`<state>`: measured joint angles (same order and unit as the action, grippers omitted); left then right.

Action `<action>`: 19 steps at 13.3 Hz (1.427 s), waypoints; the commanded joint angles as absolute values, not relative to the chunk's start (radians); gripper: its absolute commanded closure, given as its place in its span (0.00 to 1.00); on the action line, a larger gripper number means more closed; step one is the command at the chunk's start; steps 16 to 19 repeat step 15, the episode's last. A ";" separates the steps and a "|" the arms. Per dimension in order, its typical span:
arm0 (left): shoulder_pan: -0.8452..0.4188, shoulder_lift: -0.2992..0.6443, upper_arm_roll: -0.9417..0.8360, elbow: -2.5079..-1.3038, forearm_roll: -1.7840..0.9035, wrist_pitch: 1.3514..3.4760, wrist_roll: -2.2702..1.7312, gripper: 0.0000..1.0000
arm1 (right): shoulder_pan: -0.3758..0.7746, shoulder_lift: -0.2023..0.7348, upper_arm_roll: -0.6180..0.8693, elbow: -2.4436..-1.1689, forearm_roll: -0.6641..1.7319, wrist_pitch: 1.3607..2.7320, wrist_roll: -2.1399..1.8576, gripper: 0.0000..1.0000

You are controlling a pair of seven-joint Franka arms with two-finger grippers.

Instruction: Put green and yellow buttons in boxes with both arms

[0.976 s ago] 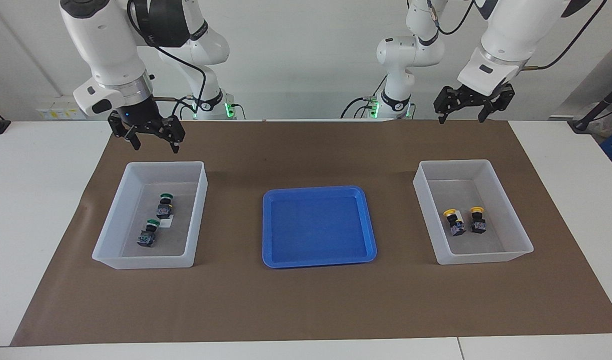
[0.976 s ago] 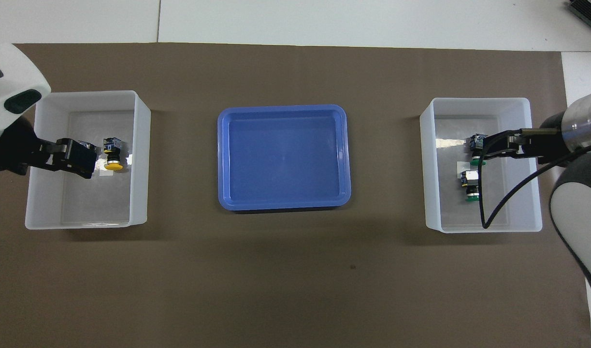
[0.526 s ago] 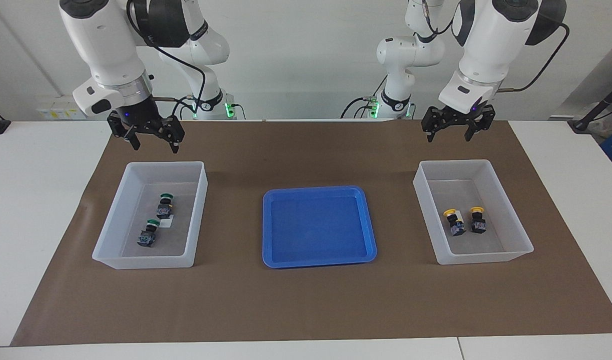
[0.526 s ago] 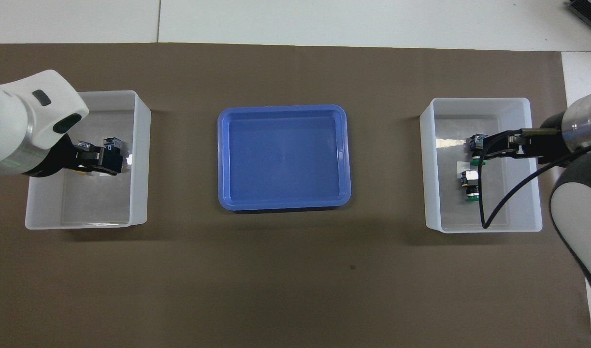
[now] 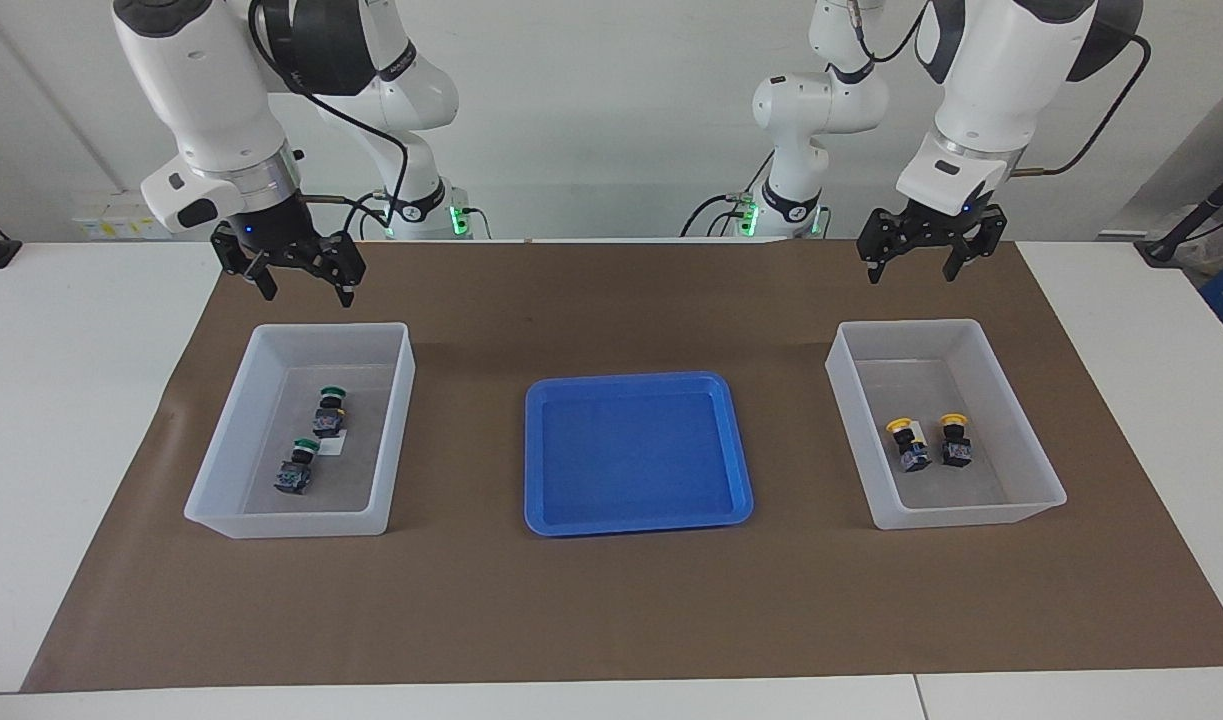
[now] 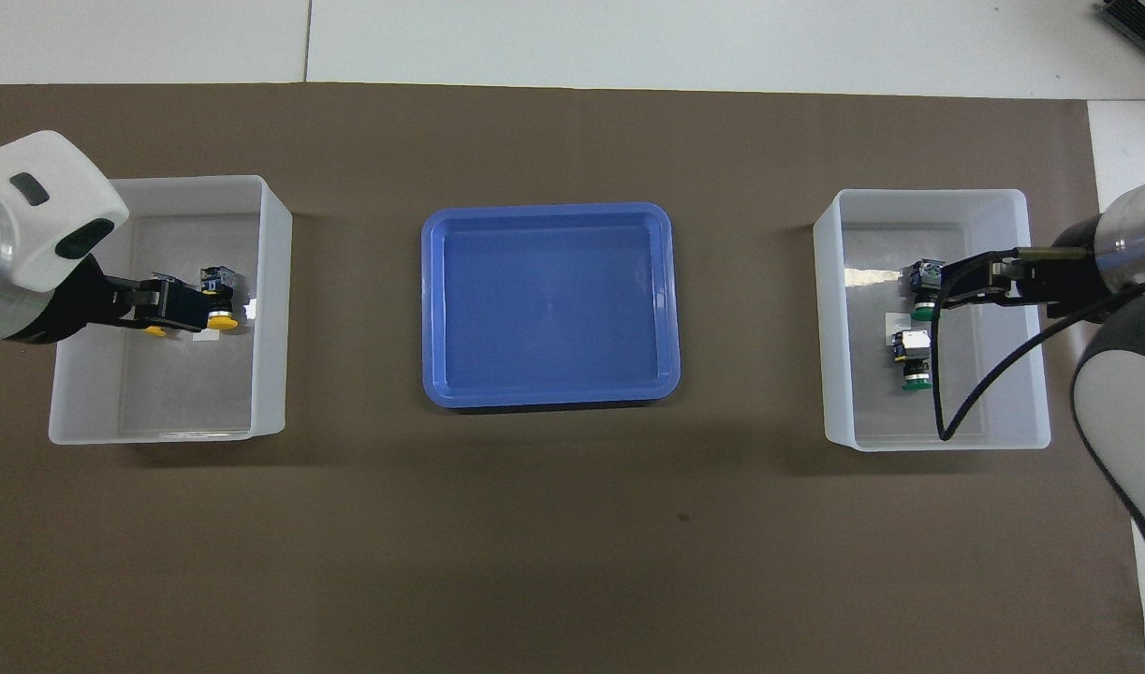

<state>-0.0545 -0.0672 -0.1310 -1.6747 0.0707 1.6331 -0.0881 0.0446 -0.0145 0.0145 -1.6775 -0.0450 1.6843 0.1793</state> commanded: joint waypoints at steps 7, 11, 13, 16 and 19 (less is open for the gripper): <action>-0.041 -0.052 -0.130 -1.603 0.040 1.557 -0.067 0.00 | 0.041 -0.025 0.011 -1.686 -0.046 1.681 0.160 0.00; -0.020 -0.041 -0.127 -1.575 -0.062 1.519 -0.067 0.00 | 0.041 -0.025 0.011 -1.686 -0.046 1.680 0.160 0.00; -0.012 -0.041 -0.127 -1.578 -0.086 1.505 -0.067 0.00 | 0.040 -0.025 0.011 -1.686 -0.046 1.680 0.158 0.00; -0.012 -0.041 -0.129 -1.578 -0.087 1.505 -0.067 0.00 | 0.041 -0.025 0.011 -1.686 -0.046 1.680 0.158 0.00; -0.012 -0.041 -0.129 -1.578 -0.087 1.505 -0.067 0.00 | 0.041 -0.025 0.011 -1.686 -0.046 1.680 0.158 0.00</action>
